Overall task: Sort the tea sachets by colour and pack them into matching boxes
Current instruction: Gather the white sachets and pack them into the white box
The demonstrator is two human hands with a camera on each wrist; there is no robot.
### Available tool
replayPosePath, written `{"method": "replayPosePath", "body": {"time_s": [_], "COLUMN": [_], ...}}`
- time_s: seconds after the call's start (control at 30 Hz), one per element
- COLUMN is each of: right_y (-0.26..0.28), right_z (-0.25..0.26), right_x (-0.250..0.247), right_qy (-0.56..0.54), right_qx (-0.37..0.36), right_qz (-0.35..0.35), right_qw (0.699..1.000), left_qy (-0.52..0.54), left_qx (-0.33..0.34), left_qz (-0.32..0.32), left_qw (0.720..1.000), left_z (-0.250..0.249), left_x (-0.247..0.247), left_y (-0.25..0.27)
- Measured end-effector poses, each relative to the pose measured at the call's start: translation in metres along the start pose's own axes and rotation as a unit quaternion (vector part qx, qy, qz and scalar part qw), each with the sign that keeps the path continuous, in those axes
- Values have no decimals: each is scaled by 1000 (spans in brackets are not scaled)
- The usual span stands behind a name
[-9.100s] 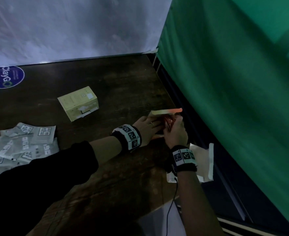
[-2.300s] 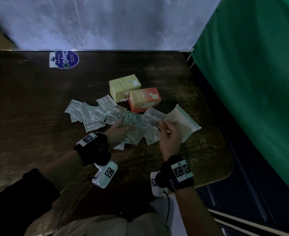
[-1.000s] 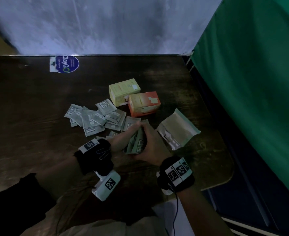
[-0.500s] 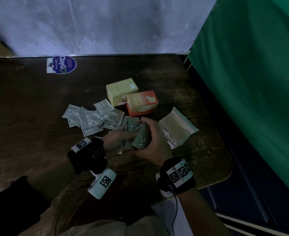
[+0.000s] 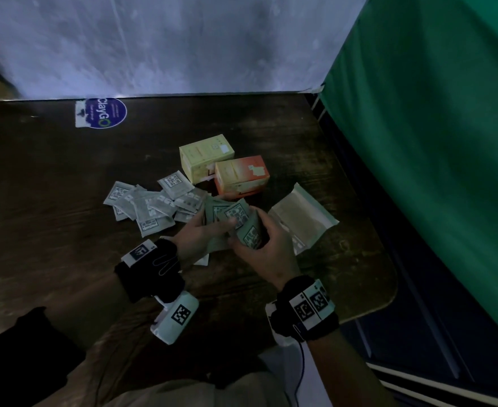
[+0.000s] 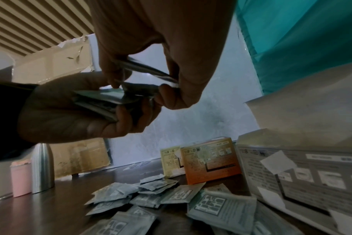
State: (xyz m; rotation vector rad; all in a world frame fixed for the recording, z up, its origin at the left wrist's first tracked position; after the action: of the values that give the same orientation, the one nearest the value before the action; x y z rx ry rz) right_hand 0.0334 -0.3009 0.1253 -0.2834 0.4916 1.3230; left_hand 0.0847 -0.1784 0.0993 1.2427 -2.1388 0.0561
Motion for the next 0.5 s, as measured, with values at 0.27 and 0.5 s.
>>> {"method": "replayPosePath", "body": {"time_s": [0.27,0.5], "right_y": [2,1], "right_z": [14,16], "right_x": [0,17], "right_qy": [75,113], "right_qx": [-89,-98], "right_qz": [15,137], "right_qw": [993,979], "left_qy": [-4,6], "left_qx": [-46,-96], "left_qz": [-64,-4], "left_qw": [997,995], "left_z": [-5,5], "left_x": [-6,17], "left_y": [-3,13]}}
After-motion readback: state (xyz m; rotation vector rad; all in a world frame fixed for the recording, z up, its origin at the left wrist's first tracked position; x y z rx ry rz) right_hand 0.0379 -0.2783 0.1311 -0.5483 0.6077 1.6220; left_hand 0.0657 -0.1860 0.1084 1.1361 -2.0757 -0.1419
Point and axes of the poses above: each hand's wrist, its own y-axis away from the middle knuckle, its own x-axis out of the palm, z = x × y, the point moved 6 cm from there along -y, towards the middle knuckle, and after that the axes turned 8 degrees about x, right-handed, at the moved point
